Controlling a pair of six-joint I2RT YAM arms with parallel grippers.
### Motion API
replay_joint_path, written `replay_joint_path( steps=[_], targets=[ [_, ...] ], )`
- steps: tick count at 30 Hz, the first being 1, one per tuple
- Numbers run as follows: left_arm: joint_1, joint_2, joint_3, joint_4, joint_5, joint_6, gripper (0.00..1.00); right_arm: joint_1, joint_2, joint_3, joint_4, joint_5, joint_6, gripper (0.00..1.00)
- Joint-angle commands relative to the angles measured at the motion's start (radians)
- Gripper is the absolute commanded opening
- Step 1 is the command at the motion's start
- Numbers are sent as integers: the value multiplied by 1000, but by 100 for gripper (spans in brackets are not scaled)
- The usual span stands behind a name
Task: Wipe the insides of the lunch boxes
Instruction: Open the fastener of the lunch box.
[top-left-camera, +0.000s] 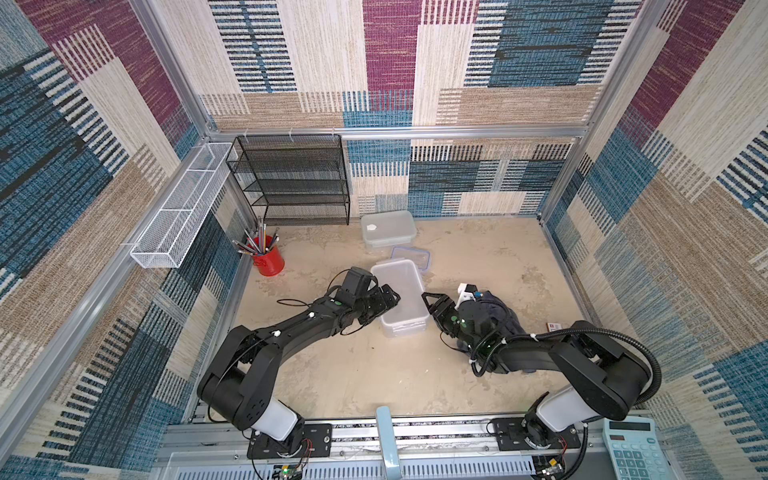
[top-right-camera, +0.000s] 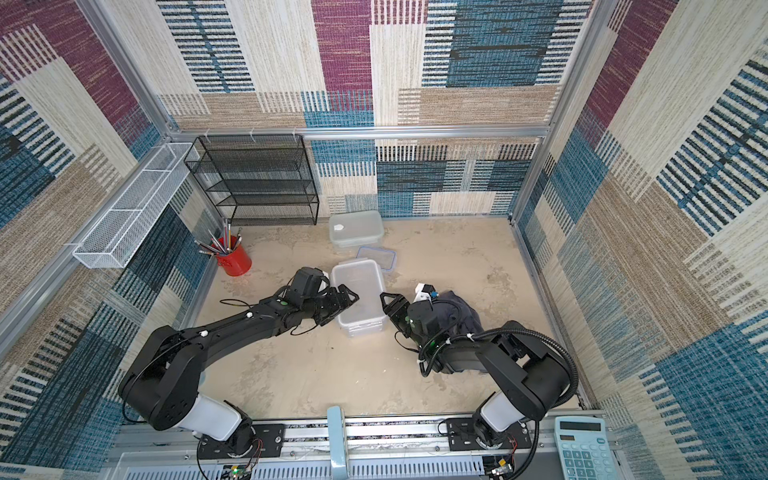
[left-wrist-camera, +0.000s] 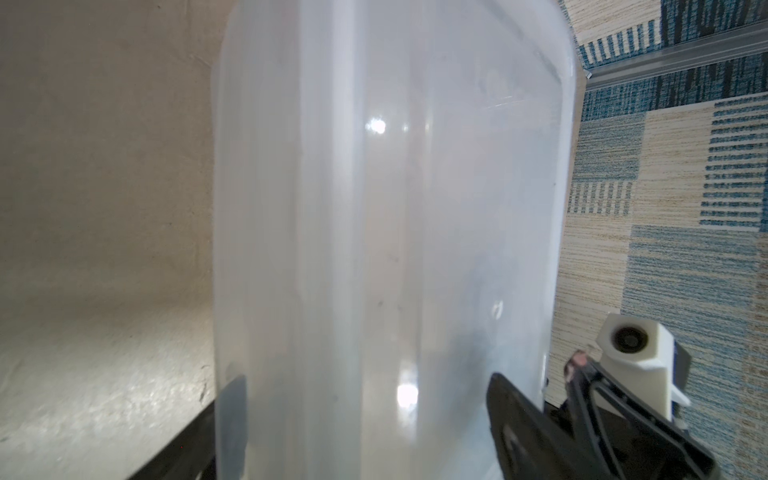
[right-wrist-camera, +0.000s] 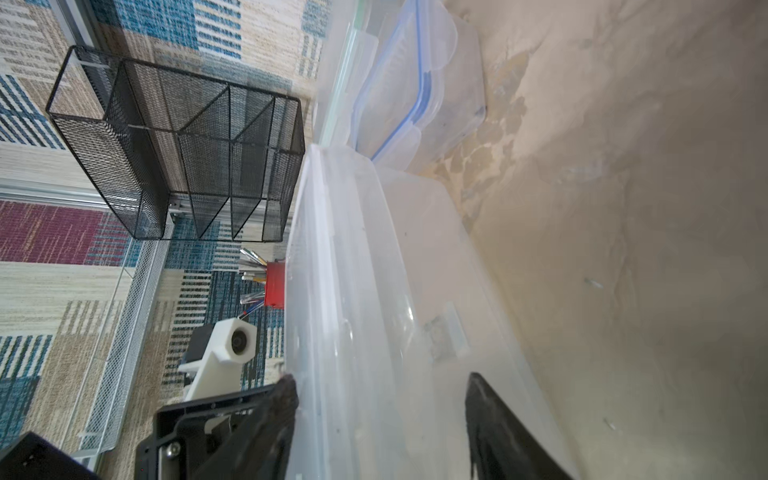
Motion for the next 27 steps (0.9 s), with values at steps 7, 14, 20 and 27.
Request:
replay_joint_path(
  steps=[7, 14, 20, 27],
  targets=[
    [-2, 5, -9, -102, 7, 11, 87, 2, 46, -25, 314, -68, 143, 61],
    [-2, 3, -13, -98, 11, 5, 87, 2, 61, -12, 375, -87, 183, 46],
    [-3, 5, -15, -97, 12, 3, 87, 2, 58, -20, 371, -67, 190, 28],
    [-5, 3, -20, -97, 12, 0, 87, 3, 55, -13, 338, -63, 178, 17]
  ],
)
